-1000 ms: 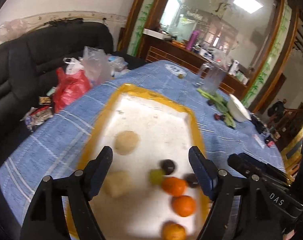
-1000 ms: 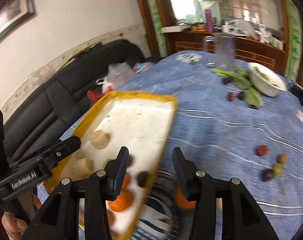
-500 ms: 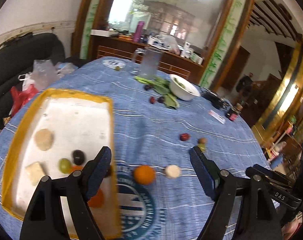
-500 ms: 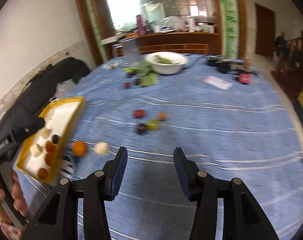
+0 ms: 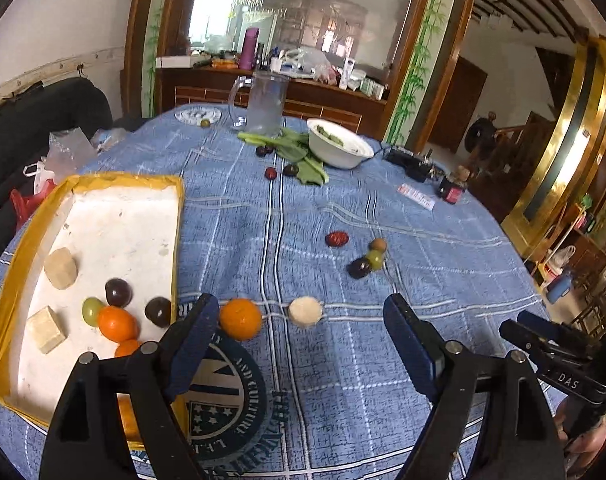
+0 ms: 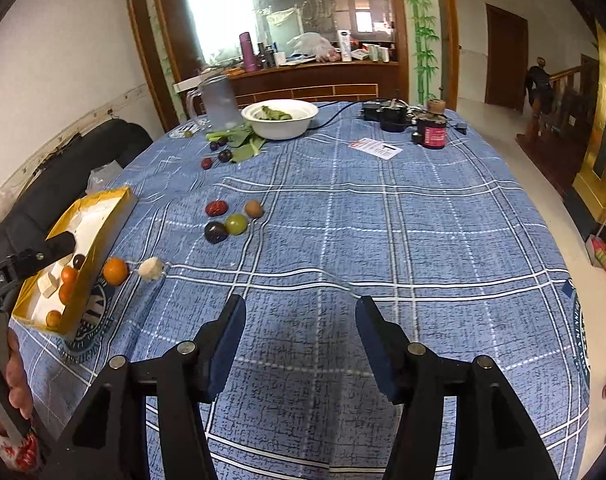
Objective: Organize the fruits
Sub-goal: 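Move both open tools back to the remaining fruit on the cloth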
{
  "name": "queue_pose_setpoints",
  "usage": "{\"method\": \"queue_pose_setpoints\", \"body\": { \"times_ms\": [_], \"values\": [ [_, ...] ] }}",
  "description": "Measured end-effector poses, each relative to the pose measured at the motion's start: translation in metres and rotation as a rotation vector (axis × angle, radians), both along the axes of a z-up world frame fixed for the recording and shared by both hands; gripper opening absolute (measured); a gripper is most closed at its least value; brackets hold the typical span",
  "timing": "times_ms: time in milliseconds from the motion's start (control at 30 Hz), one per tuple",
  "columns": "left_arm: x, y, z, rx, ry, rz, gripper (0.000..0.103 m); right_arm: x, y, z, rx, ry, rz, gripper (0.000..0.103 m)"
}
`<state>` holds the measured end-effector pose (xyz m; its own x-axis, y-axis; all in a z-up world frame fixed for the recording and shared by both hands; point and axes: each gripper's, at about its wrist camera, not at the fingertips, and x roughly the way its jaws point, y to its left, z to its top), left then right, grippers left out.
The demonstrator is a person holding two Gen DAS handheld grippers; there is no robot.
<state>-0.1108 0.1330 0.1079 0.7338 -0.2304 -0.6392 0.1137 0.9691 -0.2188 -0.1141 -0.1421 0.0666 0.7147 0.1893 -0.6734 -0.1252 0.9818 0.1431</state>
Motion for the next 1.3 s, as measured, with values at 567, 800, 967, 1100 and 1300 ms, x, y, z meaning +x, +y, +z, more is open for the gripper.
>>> {"method": "queue_pose_setpoints", "body": {
  "times_ms": [567,800,967,1100,1300],
  "values": [
    [-0.001,0.016,-0.006,-0.020,0.003,0.036,0.083,0.067,0.023,0.039,0.030,-0.033,0.014,0.061],
    [0.009,0.021,-0.007,-0.018,0.023,0.063,0.083,0.102,0.024,0.042,0.056,-0.024,0.024,0.061],
    [0.007,0.021,-0.001,0.012,0.005,0.084,0.083,0.131,0.002,0.029,0.215,-0.009,0.018,0.061],
    [0.015,0.015,-0.005,0.051,0.021,0.086,0.083,0.146,-0.007,-0.009,0.338,0.056,0.038,0.061],
    [0.038,-0.009,-0.016,0.029,0.072,0.025,0.083,0.159,0.000,-0.030,0.287,0.142,0.059,0.052]
  ]
}}
